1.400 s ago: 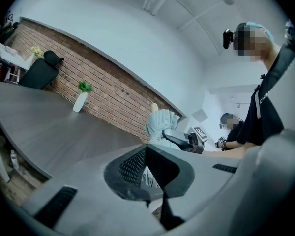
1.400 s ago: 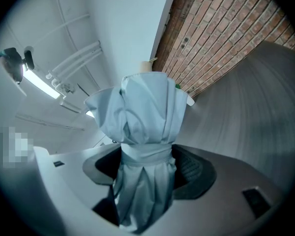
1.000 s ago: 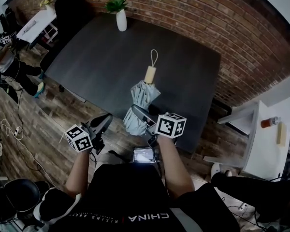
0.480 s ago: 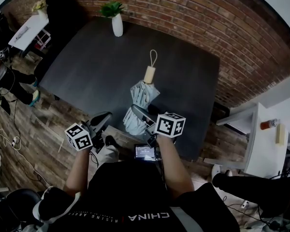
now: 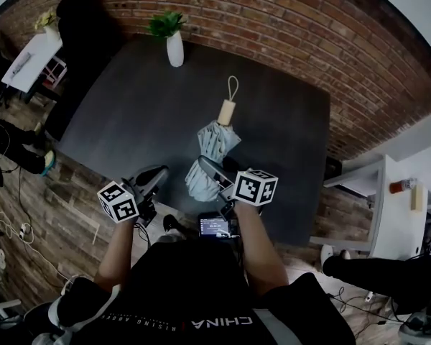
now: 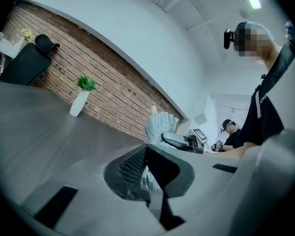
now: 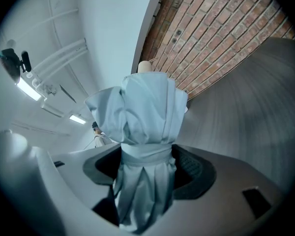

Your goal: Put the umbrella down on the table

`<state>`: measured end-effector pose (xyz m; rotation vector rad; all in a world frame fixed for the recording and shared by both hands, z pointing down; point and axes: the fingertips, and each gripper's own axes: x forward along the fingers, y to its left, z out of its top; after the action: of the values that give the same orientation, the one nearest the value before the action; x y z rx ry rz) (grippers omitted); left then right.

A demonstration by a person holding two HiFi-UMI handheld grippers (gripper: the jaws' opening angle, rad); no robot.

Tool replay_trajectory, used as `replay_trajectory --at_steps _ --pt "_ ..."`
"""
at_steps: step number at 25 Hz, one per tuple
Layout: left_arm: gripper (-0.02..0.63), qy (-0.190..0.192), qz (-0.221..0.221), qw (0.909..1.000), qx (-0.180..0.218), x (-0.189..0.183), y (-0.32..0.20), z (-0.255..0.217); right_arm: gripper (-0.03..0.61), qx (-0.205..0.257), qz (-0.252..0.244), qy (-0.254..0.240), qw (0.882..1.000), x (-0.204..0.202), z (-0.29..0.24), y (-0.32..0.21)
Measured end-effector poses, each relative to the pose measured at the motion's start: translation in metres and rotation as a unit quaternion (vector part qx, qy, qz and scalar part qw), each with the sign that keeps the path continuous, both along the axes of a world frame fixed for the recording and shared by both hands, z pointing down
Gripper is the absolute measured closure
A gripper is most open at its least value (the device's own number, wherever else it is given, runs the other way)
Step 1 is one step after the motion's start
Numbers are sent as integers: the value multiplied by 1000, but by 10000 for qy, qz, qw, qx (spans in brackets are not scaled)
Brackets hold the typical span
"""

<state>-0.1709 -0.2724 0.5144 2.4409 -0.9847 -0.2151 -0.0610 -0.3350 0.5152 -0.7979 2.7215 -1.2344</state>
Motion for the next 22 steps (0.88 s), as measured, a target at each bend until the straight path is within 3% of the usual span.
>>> replay_trajectory --at_steps 14,22 --pt "611 44 485 9988 -46 -85 -40 7 270 10 459 -15 9989 -80 3 -29" --pt "611 133 673 9976 -123 -104 -46 16 270 -36 640 1 9979 -99 5 -31"
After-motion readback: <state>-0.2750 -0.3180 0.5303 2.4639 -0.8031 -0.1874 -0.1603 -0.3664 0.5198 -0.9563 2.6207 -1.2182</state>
